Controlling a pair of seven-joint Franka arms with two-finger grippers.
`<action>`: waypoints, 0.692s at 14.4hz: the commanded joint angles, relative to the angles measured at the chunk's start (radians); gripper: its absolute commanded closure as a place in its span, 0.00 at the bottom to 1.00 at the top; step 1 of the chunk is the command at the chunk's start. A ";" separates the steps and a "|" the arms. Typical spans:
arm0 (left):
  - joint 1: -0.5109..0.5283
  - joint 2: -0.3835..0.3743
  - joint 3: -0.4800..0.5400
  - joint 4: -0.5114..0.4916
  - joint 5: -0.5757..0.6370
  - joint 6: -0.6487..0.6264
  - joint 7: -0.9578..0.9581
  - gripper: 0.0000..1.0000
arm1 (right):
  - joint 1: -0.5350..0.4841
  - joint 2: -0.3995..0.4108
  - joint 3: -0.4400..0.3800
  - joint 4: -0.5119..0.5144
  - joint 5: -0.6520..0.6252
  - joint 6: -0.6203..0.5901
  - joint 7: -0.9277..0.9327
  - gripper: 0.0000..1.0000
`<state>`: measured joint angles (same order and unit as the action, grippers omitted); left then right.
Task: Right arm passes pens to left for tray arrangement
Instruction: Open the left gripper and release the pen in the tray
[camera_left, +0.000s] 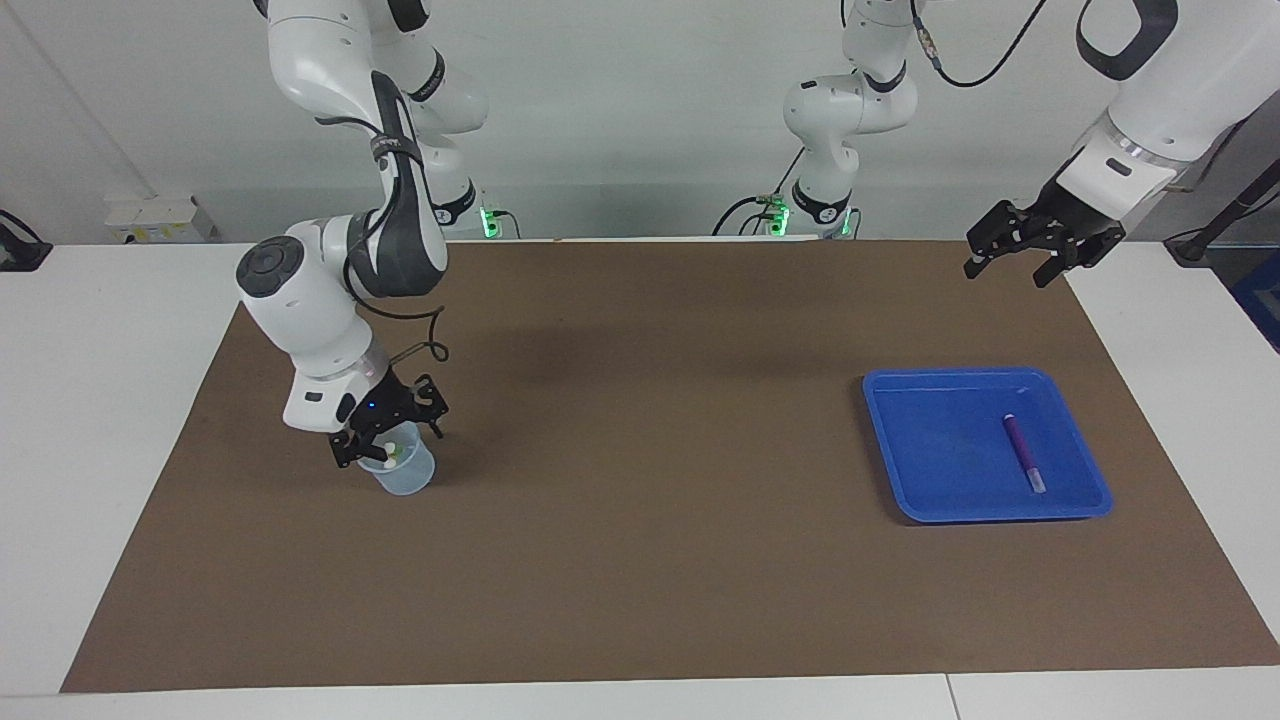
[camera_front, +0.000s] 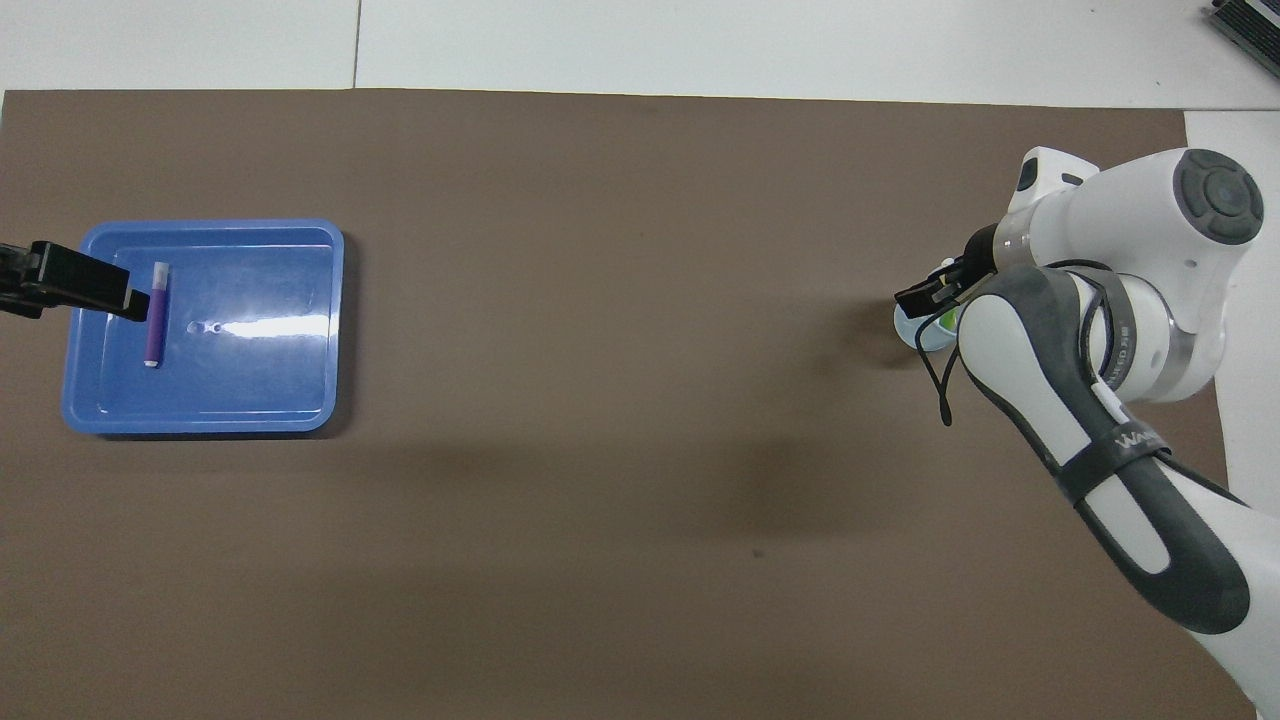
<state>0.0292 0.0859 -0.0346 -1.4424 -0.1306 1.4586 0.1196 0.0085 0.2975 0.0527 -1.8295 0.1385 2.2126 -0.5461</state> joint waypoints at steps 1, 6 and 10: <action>-0.020 -0.057 0.010 -0.084 -0.006 0.035 -0.003 0.01 | -0.007 -0.009 0.010 -0.037 0.018 0.019 -0.018 0.15; -0.022 -0.087 0.009 -0.156 -0.009 0.097 -0.011 0.03 | -0.008 -0.008 0.012 -0.024 0.018 -0.002 -0.011 0.15; -0.037 -0.087 0.007 -0.158 -0.020 0.104 -0.080 0.02 | -0.012 -0.006 0.010 0.002 0.016 -0.021 -0.017 0.24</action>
<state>0.0156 0.0322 -0.0367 -1.5540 -0.1351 1.5301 0.0795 0.0089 0.2979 0.0559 -1.8424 0.1388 2.2093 -0.5461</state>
